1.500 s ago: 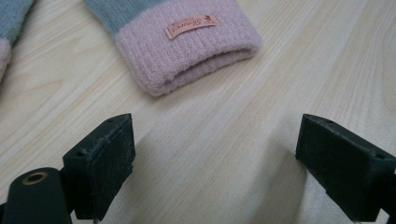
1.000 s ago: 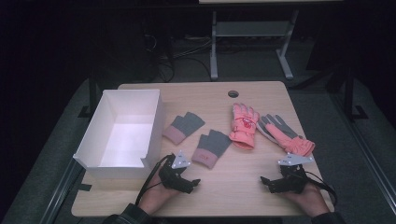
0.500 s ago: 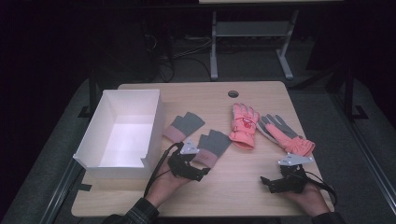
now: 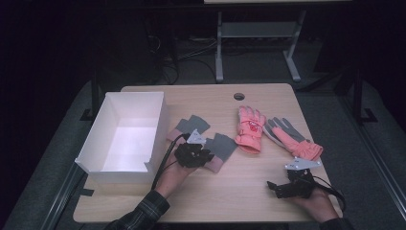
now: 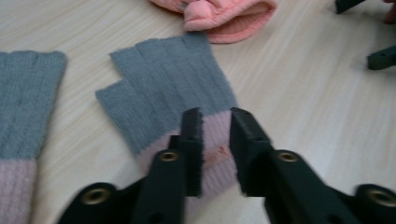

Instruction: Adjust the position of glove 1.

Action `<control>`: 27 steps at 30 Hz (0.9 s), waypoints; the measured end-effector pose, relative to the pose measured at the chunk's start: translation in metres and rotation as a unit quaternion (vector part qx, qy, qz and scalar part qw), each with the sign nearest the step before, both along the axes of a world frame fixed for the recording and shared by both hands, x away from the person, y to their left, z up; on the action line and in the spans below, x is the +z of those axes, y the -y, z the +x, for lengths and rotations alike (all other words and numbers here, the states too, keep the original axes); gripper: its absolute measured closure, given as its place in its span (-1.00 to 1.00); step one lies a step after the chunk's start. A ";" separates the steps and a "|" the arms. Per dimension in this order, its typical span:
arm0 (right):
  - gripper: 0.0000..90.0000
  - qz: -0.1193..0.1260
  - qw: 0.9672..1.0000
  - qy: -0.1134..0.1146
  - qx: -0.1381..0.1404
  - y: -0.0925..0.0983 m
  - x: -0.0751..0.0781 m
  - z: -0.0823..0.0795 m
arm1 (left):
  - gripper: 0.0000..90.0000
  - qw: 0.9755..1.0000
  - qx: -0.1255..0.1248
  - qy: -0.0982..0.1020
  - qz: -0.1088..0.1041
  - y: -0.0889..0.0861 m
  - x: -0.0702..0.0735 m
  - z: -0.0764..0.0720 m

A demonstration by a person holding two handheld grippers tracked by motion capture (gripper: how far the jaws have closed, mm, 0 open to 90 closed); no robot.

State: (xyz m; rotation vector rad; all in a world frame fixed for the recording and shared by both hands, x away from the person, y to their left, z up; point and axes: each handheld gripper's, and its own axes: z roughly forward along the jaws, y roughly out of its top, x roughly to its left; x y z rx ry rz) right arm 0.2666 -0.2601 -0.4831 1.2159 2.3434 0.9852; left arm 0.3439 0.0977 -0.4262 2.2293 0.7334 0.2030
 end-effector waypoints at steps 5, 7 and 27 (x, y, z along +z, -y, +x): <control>-0.98 0.000 1.000 0.000 0.000 0.000 0.000 0.000 | 0.99 1.000 -0.004 -0.005 0.001 0.005 -0.003 0.013; -0.98 0.000 1.000 0.000 0.000 0.000 0.000 0.000 | 0.99 1.000 -0.005 -0.009 -0.001 0.009 -0.006 0.019; -0.98 0.000 1.000 0.000 0.000 0.000 0.000 0.000 | 0.99 0.998 -0.021 -0.044 0.031 0.019 -0.032 0.032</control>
